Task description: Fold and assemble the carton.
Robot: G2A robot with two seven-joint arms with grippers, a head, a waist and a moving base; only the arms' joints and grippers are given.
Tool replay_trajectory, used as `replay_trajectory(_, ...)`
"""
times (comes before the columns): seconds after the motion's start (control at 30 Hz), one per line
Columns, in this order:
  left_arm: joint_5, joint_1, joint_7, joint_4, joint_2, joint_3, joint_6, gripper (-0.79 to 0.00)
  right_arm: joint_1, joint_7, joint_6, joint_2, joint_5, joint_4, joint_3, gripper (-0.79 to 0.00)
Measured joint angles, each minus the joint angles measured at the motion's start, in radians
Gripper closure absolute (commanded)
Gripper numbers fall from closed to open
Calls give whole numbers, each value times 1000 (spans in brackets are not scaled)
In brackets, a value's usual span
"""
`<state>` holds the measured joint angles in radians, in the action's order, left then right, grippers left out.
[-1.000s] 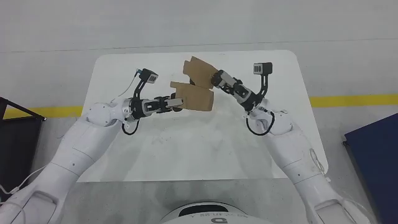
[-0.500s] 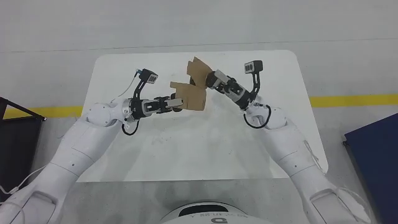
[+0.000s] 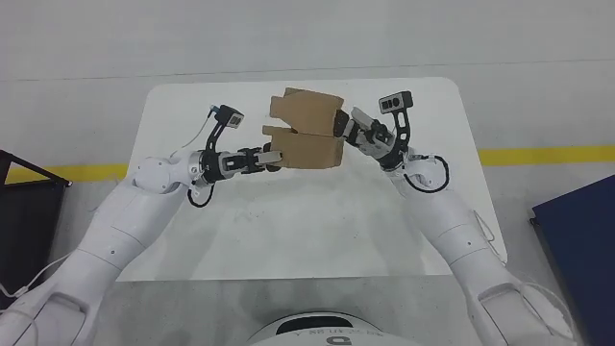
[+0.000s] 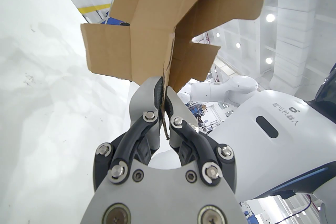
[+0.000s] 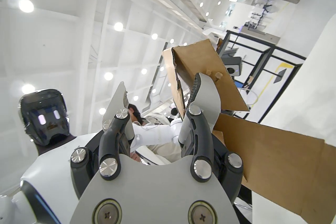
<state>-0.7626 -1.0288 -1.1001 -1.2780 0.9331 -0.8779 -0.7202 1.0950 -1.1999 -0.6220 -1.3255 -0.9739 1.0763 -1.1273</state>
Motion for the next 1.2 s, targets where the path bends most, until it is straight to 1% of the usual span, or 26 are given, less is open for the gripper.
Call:
replay_trajectory(0.1,-3,2,0,2,0,-1,0,0,0,-33,34,3,7,10,-10,-459)
replay_trajectory(0.23,-8,8,-1,6,1,1,1,0,1,-49,51,6,55,17,-13,-443)
replay_trajectory(0.3,-10,11,-2,11,3,3,2,0,1,-41,43,8,89,16,-15,-372)
replay_trajectory(0.5,-13,22,-8,32,8,10,8,0,-2,-23,24,8,147,31,-11,-308)
replay_trajectory(0.8,-7,31,-6,67,17,18,6,0,-1,-25,27,10,143,36,-19,-200)
replay_trajectory(0.83,-7,31,-4,69,18,17,4,0,-1,-26,28,10,149,34,-19,-172)
replay_trajectory(0.87,-8,31,-4,71,18,16,4,0,-1,-28,29,11,157,33,-17,-111)
replay_trajectory(0.9,-8,31,-3,72,18,15,3,0,-1,-28,30,11,167,32,-16,0)
replay_trajectory(1.2,-17,37,1,92,28,13,-1,0,24,-27,28,19,199,65,-22,0)
